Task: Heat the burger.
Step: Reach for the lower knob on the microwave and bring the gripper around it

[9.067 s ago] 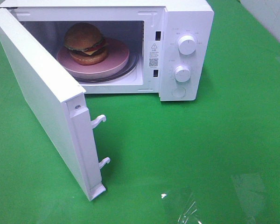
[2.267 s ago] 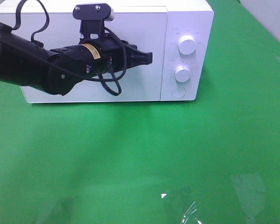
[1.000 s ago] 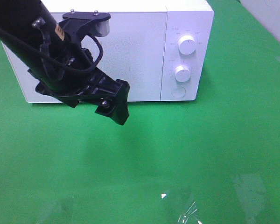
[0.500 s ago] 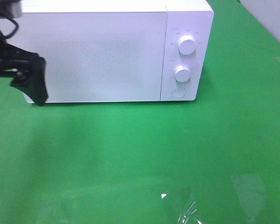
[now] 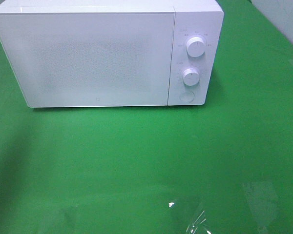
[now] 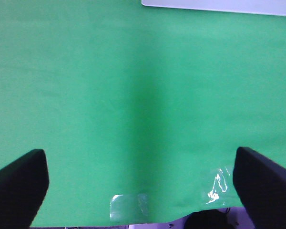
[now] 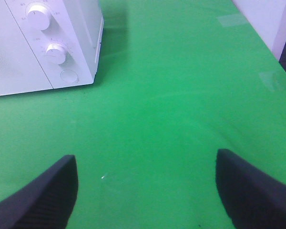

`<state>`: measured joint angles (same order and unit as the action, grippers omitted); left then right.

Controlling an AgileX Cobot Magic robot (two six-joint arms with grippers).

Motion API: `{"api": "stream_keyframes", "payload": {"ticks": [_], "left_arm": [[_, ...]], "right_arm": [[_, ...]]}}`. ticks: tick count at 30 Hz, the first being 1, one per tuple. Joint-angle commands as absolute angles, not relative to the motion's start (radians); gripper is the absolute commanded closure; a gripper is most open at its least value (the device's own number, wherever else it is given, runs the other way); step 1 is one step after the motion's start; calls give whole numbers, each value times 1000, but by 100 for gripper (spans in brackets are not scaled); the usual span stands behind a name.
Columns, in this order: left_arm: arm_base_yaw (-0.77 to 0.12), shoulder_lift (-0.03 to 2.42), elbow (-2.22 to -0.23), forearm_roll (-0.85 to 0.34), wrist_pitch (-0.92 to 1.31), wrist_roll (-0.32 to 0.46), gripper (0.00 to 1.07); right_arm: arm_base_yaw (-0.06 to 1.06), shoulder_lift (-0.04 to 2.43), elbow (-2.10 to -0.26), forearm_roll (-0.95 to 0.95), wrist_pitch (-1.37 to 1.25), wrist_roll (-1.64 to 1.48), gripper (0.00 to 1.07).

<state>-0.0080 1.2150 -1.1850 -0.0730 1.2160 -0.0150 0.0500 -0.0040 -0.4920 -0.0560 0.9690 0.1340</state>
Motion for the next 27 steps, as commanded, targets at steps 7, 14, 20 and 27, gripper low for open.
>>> {"api": "stream_keyframes", "payload": {"ticks": [7,14,20,27], "left_arm": [[11,949,-947,-97,1185,-8,10],[11,737,-772,-94,1172,0,10],[11,529,-621,-100,1178,42,10],[11,343,-544,-97,1119,42,10]], "right_arm": [[49,-29,-491,-53,961,127,31],[49,-29,-491,-53,961,127,31],[49,-29,-491,-53,961,127,31],[49,-29,-491,-53,961,127,31]]}}
